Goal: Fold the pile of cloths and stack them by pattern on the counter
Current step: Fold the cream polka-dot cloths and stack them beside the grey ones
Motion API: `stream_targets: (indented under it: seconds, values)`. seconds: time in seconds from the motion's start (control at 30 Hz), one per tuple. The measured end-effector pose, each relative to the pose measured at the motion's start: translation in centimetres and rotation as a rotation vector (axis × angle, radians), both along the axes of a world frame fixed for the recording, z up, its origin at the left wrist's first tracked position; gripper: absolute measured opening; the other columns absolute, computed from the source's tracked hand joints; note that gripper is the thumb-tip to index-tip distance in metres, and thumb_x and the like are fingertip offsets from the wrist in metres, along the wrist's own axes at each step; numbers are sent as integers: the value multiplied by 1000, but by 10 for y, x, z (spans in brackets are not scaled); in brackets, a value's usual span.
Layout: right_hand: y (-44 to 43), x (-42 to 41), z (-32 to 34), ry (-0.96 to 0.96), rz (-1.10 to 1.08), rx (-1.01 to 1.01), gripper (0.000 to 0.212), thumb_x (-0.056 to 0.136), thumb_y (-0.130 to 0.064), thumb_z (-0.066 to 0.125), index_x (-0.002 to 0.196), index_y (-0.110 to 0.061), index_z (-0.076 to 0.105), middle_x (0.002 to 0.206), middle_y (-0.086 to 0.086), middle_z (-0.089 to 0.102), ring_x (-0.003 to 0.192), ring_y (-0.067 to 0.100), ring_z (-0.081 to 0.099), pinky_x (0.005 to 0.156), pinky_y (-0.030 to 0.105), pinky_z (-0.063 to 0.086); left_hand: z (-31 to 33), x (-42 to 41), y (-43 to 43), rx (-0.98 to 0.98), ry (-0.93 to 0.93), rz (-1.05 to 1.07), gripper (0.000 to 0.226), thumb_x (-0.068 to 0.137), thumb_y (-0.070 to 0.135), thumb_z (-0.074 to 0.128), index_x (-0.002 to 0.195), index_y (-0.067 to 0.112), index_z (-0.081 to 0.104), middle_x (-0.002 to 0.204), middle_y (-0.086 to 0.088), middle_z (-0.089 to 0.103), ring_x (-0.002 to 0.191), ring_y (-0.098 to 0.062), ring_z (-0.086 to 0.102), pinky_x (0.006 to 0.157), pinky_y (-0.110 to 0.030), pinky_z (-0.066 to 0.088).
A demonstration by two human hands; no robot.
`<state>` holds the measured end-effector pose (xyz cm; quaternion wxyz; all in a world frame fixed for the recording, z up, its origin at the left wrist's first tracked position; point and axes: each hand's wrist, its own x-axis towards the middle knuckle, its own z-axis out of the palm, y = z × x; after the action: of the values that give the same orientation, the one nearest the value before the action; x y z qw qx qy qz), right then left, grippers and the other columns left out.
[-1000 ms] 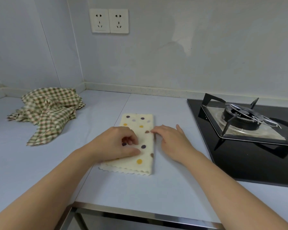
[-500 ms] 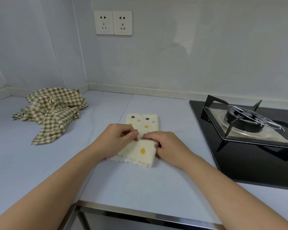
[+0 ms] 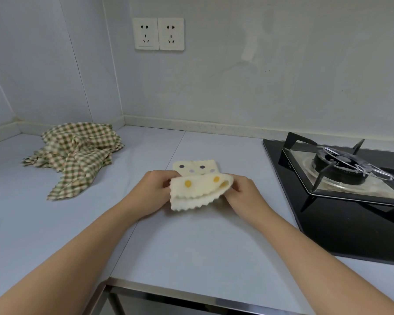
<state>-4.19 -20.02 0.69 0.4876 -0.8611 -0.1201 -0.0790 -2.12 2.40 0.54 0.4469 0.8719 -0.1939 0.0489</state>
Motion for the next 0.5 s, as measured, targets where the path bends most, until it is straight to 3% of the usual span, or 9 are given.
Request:
stream_targets:
  seconds: [0.07,0.13,0.2,0.33,0.4,0.5]
  values:
    - [1,2,4,-5,-126,7,38,95,-32,50,61,-15,54,53,-4,43,53,10,36,54,29,27,3,1,-2,-84,86,37,27,81,29,57,92,9,72,91,-4,73,86,-20,64,78,-33,50]
    - [2,4,4,5,-217,42,44,95,-33,51,55,-18,45,46,-9,40,51,13,39,54,29,30,8,0,-7,-142,169,108,43,92,40,55,86,0,66,82,-3,67,76,-19,59,70,-32,46]
    - [4,5,2,29,-281,32,40,92,-30,53,57,-13,44,41,-9,43,51,17,42,54,30,33,9,0,-15,-151,200,201,52,96,43,49,75,-5,55,72,-7,56,66,-19,51,64,-31,38]
    - [7,3,2,61,-364,-170,28,89,-29,52,64,-18,53,52,-12,58,53,18,49,51,27,35,7,-2,-32,26,177,370,42,96,34,46,63,11,36,65,-3,43,59,-19,41,54,-29,29]
    - [8,1,3,76,-382,-273,14,88,-31,52,78,-23,59,69,-9,64,65,18,57,55,28,38,6,-3,-36,122,161,413,34,96,31,46,68,13,40,68,-1,46,63,-19,45,55,-30,33]
    - [9,1,4,71,-391,-401,9,87,-30,53,95,-25,55,80,-10,62,78,20,58,59,29,39,4,-6,-39,223,120,458,14,94,30,48,99,17,48,83,0,53,79,-22,55,66,-33,45]
